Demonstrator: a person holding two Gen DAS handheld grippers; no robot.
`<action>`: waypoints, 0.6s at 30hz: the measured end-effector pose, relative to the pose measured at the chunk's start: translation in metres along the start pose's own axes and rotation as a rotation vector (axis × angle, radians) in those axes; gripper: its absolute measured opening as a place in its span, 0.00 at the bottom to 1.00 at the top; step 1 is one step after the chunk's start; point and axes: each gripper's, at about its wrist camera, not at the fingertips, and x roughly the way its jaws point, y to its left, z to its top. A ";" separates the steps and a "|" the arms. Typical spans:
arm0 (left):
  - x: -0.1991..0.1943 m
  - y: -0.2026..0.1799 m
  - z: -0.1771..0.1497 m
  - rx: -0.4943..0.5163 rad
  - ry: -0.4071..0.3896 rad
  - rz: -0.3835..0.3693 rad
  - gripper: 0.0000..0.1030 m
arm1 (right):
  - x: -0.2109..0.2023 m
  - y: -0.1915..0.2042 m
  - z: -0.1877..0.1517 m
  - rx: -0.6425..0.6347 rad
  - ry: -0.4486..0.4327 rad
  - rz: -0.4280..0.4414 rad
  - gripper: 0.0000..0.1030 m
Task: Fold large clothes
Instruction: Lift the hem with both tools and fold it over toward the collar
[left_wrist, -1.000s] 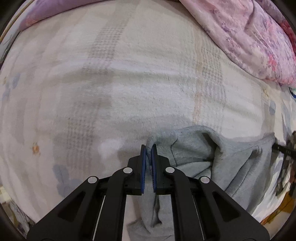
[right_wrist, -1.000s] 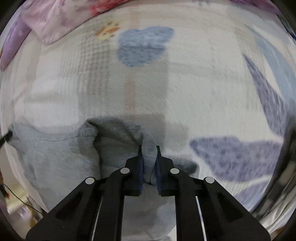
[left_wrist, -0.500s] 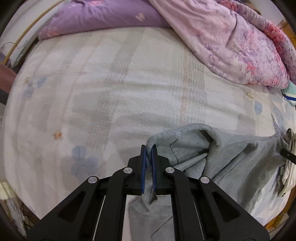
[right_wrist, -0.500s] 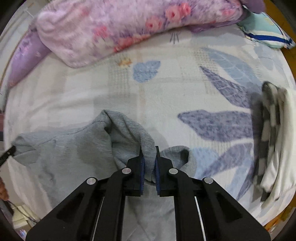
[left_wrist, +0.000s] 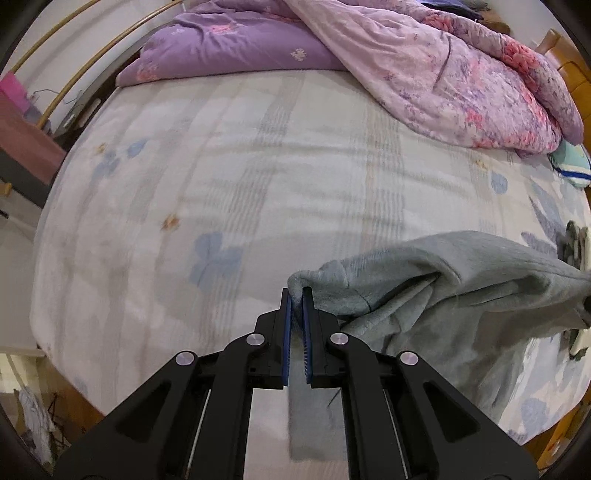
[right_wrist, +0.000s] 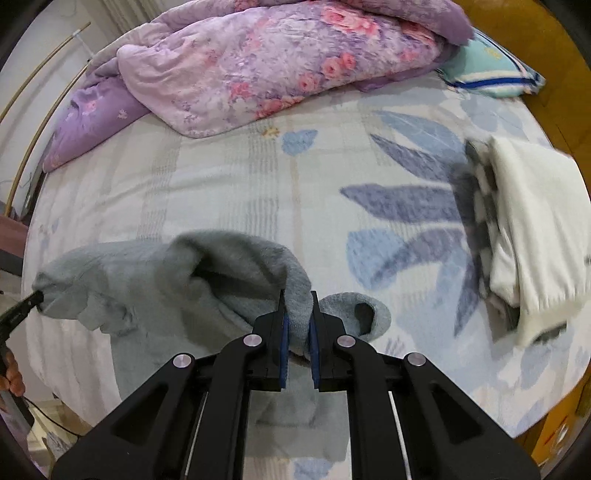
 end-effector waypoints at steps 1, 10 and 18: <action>-0.003 0.002 -0.007 -0.001 0.000 0.000 0.05 | -0.003 -0.001 -0.012 0.006 -0.002 0.001 0.08; 0.002 0.015 -0.113 -0.006 0.101 0.034 0.05 | 0.008 -0.021 -0.128 0.074 0.107 -0.004 0.08; 0.086 0.011 -0.206 0.023 0.399 0.084 0.05 | 0.087 -0.054 -0.219 0.276 0.318 -0.043 0.12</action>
